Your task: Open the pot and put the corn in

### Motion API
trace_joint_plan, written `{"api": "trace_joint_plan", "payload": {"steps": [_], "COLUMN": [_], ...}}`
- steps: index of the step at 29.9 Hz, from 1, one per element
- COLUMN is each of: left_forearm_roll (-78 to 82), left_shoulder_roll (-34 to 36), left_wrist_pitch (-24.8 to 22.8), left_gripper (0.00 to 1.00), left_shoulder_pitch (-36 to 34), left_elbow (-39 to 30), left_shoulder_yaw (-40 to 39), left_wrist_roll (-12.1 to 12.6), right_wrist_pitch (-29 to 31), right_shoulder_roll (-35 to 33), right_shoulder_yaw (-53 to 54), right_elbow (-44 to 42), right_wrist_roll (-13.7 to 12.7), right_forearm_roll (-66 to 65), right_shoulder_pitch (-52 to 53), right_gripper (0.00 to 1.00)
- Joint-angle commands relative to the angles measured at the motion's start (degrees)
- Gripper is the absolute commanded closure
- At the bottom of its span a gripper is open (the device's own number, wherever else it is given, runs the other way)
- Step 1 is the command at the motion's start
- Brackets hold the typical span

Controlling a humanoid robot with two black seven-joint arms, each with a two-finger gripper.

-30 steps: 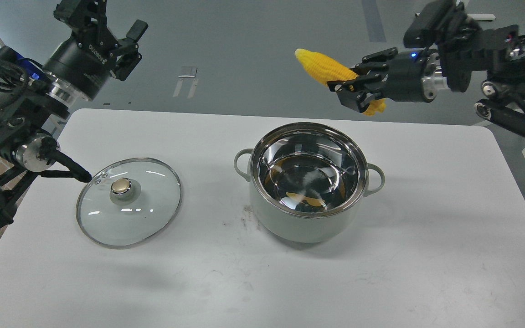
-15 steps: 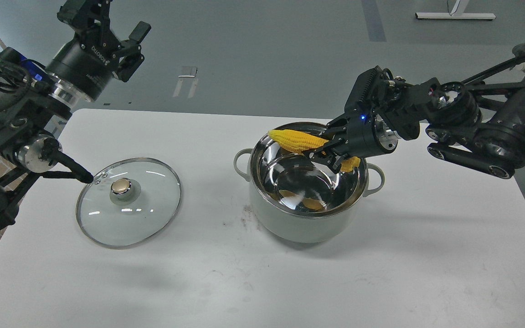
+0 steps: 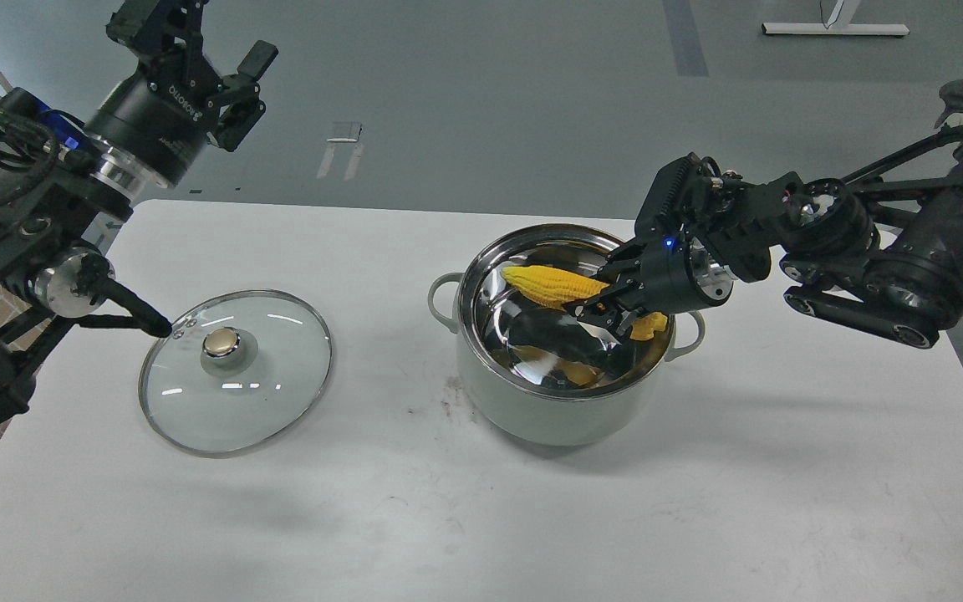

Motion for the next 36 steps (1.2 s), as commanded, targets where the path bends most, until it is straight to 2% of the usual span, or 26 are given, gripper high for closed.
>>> {"api": "trace_joint_plan", "payload": {"steps": [1,2,3,9,11,13,16,23,27,31,35,36], "left_forearm_roll": [0.0,0.0,0.0,0.0,0.0,0.0,0.0,0.0,-0.18,0.0,-0.79,-0.79], "left_shoulder_roll": [0.0,0.0,0.0,0.0,0.0,0.0,0.09,0.09,-1.4,-3.86,-6.93,-6.94], "left_wrist_pitch": [0.01,0.01,0.01,0.01,0.01,0.01,0.01,0.36,0.01,0.54,0.36,0.36], "left_gripper": [0.06,0.06,0.06,0.06,0.06,0.06,0.06,0.05,0.02,0.02,0.02,0.02], "left_shoulder_pitch": [0.09,0.09,0.09,0.18,0.18,0.18,0.18,0.18,0.09,0.09,-0.17,-0.18], "left_elbow": [0.0,0.0,0.0,-0.17,-0.17,-0.26,-0.26,-0.17,0.35,0.88,7.27,7.3], "left_shoulder_yaw": [0.09,0.09,0.09,0.0,0.0,0.09,0.0,0.09,-0.09,-0.18,-1.66,-1.67], "left_wrist_roll": [0.0,0.0,0.0,0.0,0.0,0.0,0.0,0.0,-0.53,-0.88,-0.09,-0.09], "right_wrist_pitch": [-0.05,-0.05,-0.05,-0.05,-0.05,-0.05,-0.13,-0.13,-1.18,-1.8,-9.42,-9.45], "right_shoulder_roll": [0.69,0.77,0.77,0.6,0.51,0.42,0.25,-1.68,-4.22,-6.52,-7.14,-7.14], "right_shoulder_yaw": [0.07,-0.02,-0.02,-0.02,-0.02,-0.02,0.42,8.58,18.06,27.39,41.42,41.47], "right_elbow": [-0.05,-0.05,-0.05,0.04,0.04,0.12,0.12,-4.18,-9.97,-11.13,-13.4,-13.41], "right_wrist_roll": [0.02,0.02,0.02,0.02,0.02,0.02,0.02,0.02,0.02,0.02,0.02,0.02], "right_forearm_roll": [0.09,0.09,0.09,0.17,0.26,0.7,1.14,12.82,21.77,28.9,33.91,33.92], "right_shoulder_pitch": [-0.1,-0.1,-0.1,-0.1,-0.1,-0.1,0.08,2.98,2.72,-1.4,-11.14,-11.17], "right_gripper": [0.62,0.55,0.55,0.28,0.24,0.14,0.06,0.0,0.0,0.0,0.0,0.0]}}
